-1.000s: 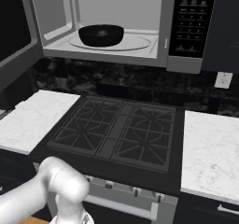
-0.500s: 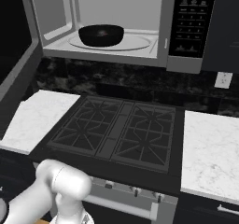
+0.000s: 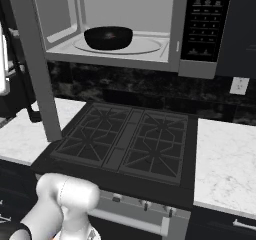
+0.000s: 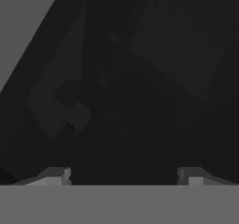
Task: Pick the tomato from the sink and place it in the bowl. Then pick the bowl and place it in the microwave. Then close the microwave door and press the start button.
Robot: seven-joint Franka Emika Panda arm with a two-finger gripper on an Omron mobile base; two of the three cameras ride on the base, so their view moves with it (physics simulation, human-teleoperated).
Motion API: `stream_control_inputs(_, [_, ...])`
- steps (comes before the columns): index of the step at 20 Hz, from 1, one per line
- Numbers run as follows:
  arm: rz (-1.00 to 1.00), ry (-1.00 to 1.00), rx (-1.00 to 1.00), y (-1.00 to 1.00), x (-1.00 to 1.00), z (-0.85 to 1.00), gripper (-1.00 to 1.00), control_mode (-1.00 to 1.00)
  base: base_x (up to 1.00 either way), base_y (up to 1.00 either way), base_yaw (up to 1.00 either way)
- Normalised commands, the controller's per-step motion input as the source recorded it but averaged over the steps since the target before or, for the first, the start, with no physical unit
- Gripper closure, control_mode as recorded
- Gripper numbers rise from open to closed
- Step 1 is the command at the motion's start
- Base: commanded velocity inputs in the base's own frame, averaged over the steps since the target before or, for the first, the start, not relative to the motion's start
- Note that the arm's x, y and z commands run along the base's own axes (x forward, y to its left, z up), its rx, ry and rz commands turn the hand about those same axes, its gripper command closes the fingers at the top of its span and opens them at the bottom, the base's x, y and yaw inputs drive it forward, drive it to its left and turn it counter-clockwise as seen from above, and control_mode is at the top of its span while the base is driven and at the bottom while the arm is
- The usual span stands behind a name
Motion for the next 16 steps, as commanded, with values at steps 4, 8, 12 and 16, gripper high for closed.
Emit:
stream_control_inputs(4, [0.49, -0.11, 0.16, -0.85, 0.66, 0.00, -1.00, -1.00, 0.00, 0.00, 0.00])
stream_control_inputs(8, [0.46, -0.10, 0.11, -0.64, 0.90, -0.03, -1.00, -1.00, 0.00, 0.00, 0.00])
stream_control_inputs(12, [0.36, -0.04, 0.05, -0.36, 1.00, -0.20, -1.00, -1.00, 0.00, 0.00, 0.00])
stream_control_inputs(16, [0.31, -0.02, 0.01, -0.15, 1.00, -0.40, -1.00, -1.00, 0.00, 0.00, 0.00])
